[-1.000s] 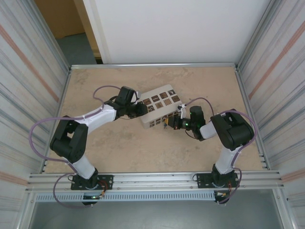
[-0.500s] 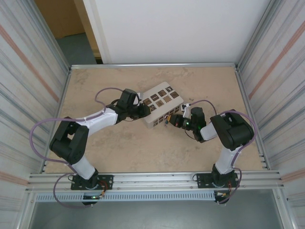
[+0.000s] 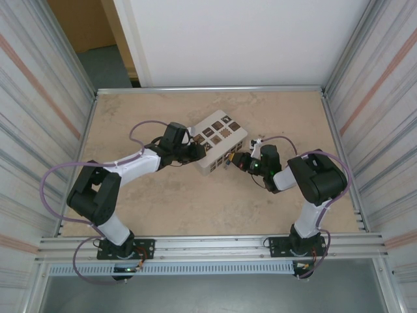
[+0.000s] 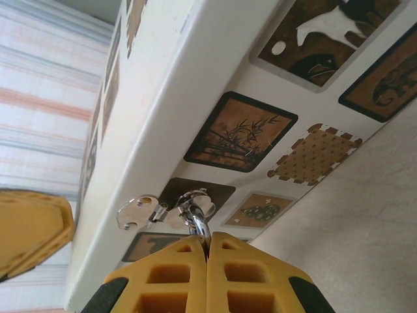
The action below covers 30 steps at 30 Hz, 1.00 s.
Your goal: Unlock the padlock with the key
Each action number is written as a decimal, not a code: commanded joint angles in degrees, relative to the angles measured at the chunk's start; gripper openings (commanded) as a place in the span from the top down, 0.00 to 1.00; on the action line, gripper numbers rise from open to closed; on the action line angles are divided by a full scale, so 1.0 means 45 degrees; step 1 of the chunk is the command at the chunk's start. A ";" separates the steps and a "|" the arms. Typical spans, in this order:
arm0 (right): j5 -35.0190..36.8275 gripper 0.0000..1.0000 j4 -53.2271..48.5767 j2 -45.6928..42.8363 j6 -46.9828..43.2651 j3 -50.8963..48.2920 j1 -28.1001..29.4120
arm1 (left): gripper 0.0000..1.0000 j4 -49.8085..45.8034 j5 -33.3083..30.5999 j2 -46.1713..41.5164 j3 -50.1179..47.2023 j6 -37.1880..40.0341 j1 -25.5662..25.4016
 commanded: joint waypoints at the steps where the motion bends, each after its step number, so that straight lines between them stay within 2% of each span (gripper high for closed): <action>1: 0.0413 1.00 0.0586 0.0130 0.0584 0.0468 0.0021 | 0.85 -0.1841 -0.0088 0.0286 -0.0743 -0.0059 -0.0264; 17: 0.1053 1.00 0.0555 -0.0083 0.0667 0.0383 -0.0566 | 0.84 -0.1807 -0.0058 -0.0119 -0.0938 -0.0085 -0.0167; 25: 0.1111 1.00 -0.0759 -0.1194 -0.0227 0.0150 -0.0802 | 0.77 -0.1611 0.0030 -0.0483 -0.0913 -0.0208 -0.0137; 30: 0.1033 1.00 -0.2330 -0.2346 -0.1156 0.0372 -0.0869 | 0.68 -0.1439 0.0109 -0.0837 -0.0793 -0.0279 -0.0128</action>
